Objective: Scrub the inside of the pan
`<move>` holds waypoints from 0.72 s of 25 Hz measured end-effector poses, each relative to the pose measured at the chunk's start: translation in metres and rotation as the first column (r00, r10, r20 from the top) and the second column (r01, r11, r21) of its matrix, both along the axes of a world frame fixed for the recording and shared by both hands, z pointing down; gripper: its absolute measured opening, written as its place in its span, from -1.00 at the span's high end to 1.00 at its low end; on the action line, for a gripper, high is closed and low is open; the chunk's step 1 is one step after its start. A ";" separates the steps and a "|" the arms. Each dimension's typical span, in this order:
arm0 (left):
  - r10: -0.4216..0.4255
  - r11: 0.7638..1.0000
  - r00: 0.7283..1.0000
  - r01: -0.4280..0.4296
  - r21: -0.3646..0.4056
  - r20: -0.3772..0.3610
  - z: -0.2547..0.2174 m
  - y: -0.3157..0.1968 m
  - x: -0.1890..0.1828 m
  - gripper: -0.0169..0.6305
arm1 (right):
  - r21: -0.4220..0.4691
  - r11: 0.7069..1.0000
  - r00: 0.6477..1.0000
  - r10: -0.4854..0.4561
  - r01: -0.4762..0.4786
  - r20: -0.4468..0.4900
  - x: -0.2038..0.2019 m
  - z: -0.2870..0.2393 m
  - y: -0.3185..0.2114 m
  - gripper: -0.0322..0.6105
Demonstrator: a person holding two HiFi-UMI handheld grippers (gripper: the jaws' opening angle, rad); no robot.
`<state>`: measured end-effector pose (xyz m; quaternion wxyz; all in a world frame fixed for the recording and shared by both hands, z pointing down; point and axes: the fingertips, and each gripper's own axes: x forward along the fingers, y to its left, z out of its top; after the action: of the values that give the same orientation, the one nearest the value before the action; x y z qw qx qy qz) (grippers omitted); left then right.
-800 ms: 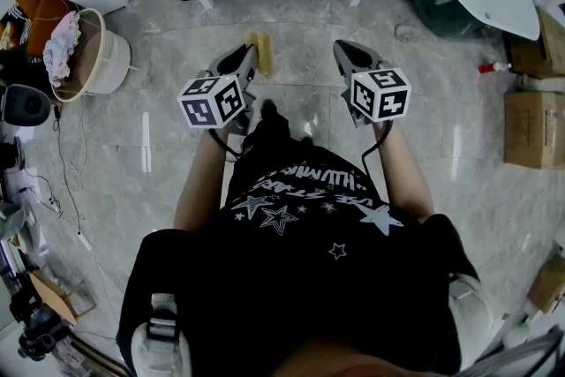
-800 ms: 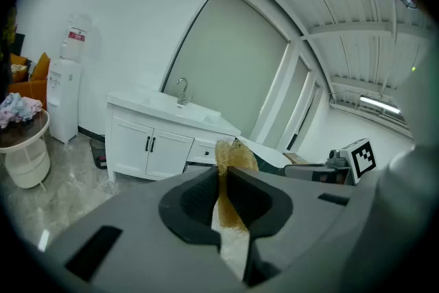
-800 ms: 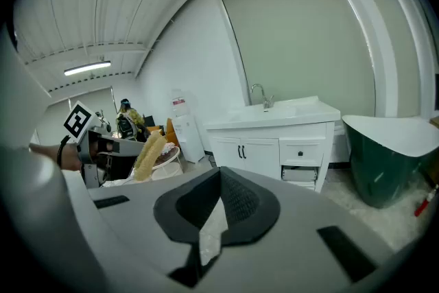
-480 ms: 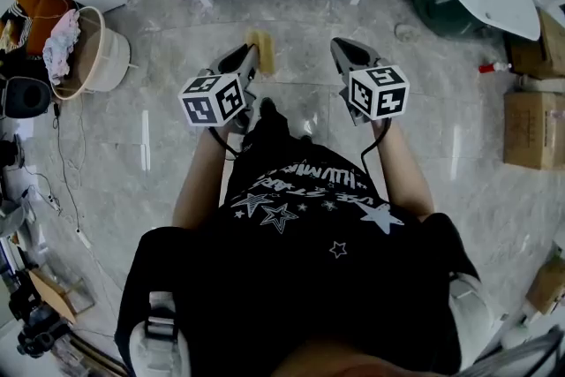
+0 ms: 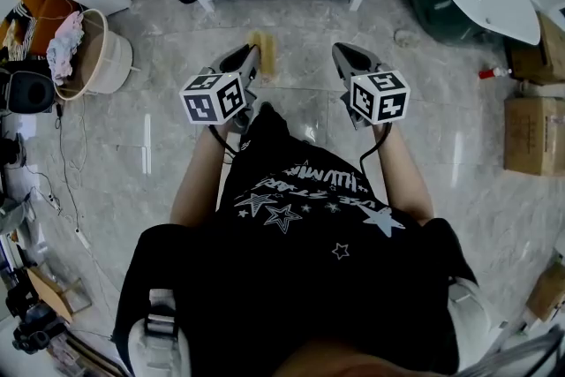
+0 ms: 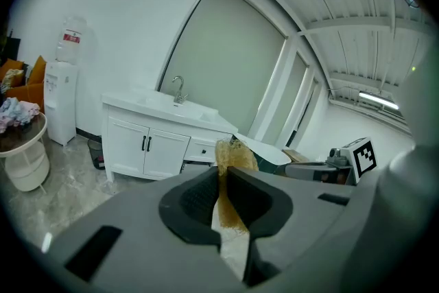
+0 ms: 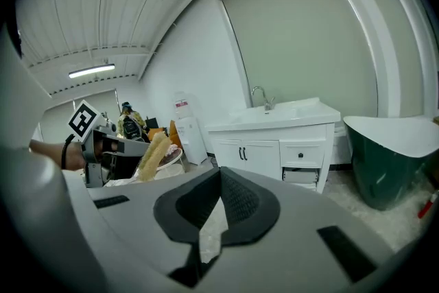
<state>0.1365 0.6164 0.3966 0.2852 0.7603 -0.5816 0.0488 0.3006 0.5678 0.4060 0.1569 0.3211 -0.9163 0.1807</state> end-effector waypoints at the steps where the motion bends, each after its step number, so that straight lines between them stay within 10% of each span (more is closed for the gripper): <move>1: -0.004 1.000 1.000 0.004 0.001 -0.003 0.000 0.000 0.001 0.82 | -0.002 1.000 1.000 -0.001 0.001 0.008 0.002 0.000 0.001 0.88; 18: 0.010 0.999 0.998 -0.012 -0.037 -0.060 0.028 -0.076 -0.018 0.82 | -0.057 0.996 0.997 0.073 -0.073 -0.001 0.002 0.030 -0.067 0.88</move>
<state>0.1190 0.5408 0.4247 0.3163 0.7591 -0.5677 0.0382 0.3023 0.5003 0.4360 0.1587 0.3494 -0.8986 0.2126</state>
